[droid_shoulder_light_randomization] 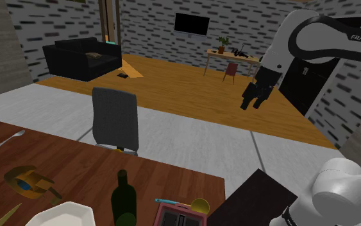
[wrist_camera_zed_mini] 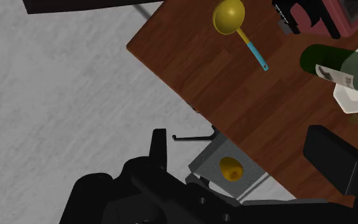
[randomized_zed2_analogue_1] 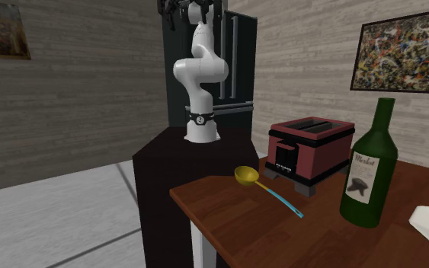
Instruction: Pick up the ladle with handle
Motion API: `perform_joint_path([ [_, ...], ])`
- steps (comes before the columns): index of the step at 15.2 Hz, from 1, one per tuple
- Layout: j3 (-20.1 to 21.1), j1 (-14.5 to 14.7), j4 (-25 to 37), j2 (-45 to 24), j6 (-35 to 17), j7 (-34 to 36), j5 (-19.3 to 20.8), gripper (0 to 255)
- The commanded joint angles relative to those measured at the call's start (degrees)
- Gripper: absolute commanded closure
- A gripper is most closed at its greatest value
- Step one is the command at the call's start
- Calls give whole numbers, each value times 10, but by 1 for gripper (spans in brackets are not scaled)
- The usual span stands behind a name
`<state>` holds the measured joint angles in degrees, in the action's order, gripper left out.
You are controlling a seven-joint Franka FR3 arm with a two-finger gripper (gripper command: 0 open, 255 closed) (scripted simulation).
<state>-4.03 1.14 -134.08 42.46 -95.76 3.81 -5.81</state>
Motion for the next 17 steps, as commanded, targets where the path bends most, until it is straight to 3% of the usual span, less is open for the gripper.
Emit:
perform_joint_path([
  [1, 0, 0, 0, 0, 0, 0, 0, 0],
  [9, 23, 44, -91, -60, -128, -50, -18, 0],
  [17, 48, 92, -149, -161, -264, -103, -42, 0],
])
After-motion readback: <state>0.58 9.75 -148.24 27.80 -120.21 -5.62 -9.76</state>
